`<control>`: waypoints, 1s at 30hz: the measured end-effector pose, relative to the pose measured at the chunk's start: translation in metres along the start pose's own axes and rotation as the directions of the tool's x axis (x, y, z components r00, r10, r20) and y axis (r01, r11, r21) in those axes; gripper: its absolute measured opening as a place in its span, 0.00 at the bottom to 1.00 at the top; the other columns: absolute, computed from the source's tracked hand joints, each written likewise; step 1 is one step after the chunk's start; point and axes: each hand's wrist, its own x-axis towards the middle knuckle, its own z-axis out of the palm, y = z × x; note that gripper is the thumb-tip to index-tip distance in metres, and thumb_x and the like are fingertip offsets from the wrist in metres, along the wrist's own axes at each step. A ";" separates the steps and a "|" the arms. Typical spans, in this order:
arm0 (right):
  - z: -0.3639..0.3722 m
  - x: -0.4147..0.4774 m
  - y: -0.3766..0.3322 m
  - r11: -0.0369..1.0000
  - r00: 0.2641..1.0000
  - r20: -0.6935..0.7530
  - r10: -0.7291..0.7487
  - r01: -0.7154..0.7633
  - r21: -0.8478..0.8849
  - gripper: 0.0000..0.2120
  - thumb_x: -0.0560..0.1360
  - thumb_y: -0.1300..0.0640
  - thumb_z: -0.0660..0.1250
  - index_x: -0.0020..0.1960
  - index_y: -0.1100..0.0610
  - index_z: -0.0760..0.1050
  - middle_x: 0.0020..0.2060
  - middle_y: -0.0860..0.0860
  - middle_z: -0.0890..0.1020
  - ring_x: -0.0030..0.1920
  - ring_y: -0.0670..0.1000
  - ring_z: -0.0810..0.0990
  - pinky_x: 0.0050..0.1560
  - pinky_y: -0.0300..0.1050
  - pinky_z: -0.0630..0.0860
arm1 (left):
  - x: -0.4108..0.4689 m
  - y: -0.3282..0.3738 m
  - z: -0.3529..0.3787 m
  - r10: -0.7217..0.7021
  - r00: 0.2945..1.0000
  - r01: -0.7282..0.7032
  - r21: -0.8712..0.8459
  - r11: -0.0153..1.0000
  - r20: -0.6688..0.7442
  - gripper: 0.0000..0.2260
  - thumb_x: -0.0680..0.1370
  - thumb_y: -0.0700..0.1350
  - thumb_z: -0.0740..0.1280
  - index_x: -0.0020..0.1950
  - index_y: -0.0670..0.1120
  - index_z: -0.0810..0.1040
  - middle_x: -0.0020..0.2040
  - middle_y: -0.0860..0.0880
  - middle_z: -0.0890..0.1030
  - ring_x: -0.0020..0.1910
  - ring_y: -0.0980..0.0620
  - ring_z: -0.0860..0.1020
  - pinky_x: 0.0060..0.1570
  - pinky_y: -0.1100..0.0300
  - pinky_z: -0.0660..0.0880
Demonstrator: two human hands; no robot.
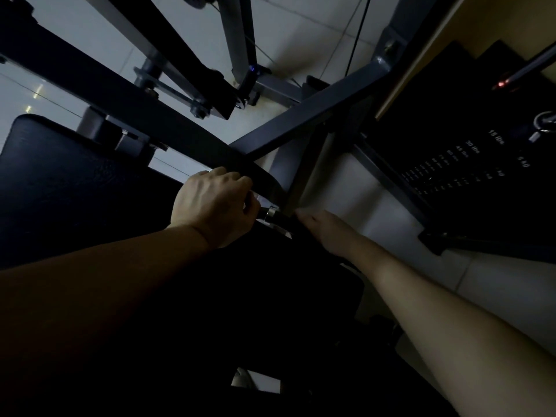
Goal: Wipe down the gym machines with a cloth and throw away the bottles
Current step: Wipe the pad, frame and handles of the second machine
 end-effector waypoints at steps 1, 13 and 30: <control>0.000 -0.002 0.002 1.000 1.000 -0.013 0.003 -0.002 0.022 0.30 0.80 0.34 0.53 0.57 0.58 0.79 0.47 0.59 0.83 0.50 0.55 0.82 0.54 0.52 0.77 | 0.000 0.001 -0.001 -0.001 1.000 0.001 0.000 1.000 0.002 0.11 0.79 0.54 0.55 0.38 0.53 0.67 0.36 0.55 0.72 0.39 0.50 0.74 0.39 0.57 0.68; -0.032 -0.052 0.045 0.986 0.984 0.152 0.094 -0.113 0.122 0.11 0.80 0.44 0.65 0.51 0.49 0.81 0.44 0.52 0.84 0.46 0.47 0.84 0.45 0.40 0.78 | 0.000 -0.001 -0.002 -0.012 1.000 0.013 -0.031 0.999 0.014 0.12 0.80 0.53 0.57 0.42 0.50 0.75 0.39 0.52 0.76 0.42 0.48 0.76 0.43 0.55 0.75; 0.000 -0.007 0.006 0.985 0.987 -0.073 -0.146 0.138 -0.105 0.21 0.82 0.44 0.59 0.47 0.62 0.77 0.40 0.58 0.82 0.42 0.56 0.80 0.42 0.50 0.73 | -0.003 0.002 -0.002 -0.026 0.998 0.026 0.003 1.000 -0.050 0.12 0.79 0.52 0.57 0.38 0.51 0.72 0.35 0.53 0.75 0.39 0.48 0.76 0.39 0.56 0.68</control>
